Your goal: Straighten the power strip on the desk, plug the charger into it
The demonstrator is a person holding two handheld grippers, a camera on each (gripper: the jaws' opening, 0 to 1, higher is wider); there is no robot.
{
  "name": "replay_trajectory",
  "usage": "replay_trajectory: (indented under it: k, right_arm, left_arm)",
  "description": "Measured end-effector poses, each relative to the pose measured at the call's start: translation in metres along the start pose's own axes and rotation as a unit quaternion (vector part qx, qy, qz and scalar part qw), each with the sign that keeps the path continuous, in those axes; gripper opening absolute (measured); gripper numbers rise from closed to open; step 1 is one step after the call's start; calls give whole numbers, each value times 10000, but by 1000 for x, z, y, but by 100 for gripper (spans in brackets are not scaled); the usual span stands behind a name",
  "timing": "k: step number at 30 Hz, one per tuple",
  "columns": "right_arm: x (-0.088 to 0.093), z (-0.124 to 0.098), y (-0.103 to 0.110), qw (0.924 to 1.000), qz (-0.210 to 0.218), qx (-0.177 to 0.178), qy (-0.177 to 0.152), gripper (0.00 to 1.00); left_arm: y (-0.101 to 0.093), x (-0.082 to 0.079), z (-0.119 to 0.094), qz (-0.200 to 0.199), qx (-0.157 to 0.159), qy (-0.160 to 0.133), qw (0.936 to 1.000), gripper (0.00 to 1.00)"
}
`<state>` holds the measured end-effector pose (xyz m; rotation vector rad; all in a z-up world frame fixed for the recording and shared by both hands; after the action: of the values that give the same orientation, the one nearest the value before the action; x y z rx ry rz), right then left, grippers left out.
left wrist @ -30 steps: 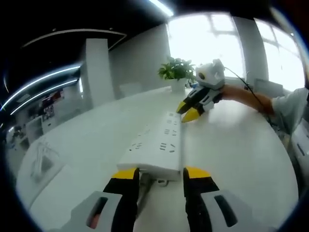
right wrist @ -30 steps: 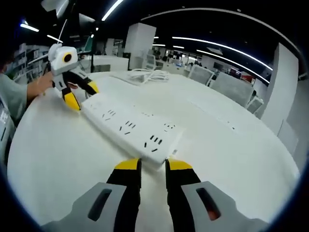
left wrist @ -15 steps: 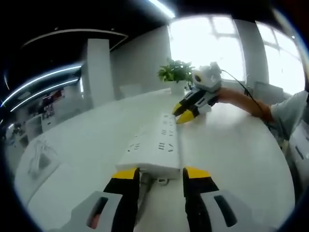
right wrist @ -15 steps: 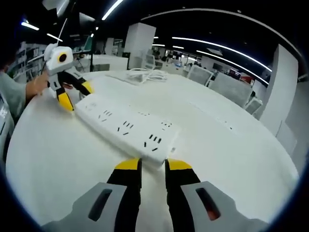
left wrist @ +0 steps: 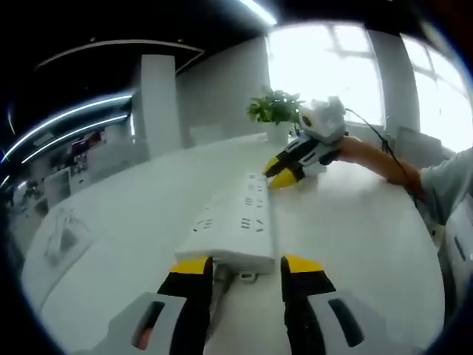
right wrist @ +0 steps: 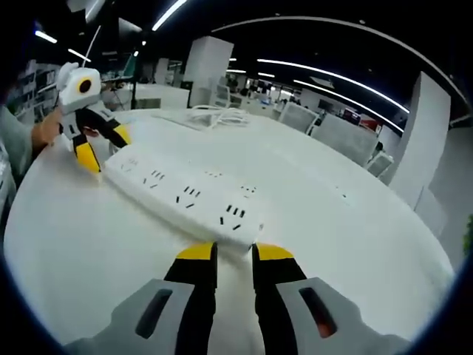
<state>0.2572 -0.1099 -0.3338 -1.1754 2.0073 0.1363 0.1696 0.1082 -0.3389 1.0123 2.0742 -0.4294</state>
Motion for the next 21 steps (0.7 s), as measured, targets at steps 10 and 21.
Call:
replay_trajectory:
  k: [10,21]
  right_arm:
    - [1,-2,-5,9998,33,182,2,18]
    - [0,-6,-8,9996,203,191,-100,16]
  left_arm:
    - [-8,-3,1,-80,-79,6,9999,39]
    - [-8,-4,0,-299,-11,-90,9995,38]
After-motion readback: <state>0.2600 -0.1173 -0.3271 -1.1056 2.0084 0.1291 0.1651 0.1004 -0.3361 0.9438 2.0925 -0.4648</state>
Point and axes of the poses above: the point that each gripper's makers call its tool centre point, and the gripper's own axes: z roughly forward along the fingers, y roughly to its left, x roughly out of its underside, the point moved 4 cm from there along -z, roughly backward along the fingers, and after that the axes turned 15 degrees about y, right-handed, at the moved point
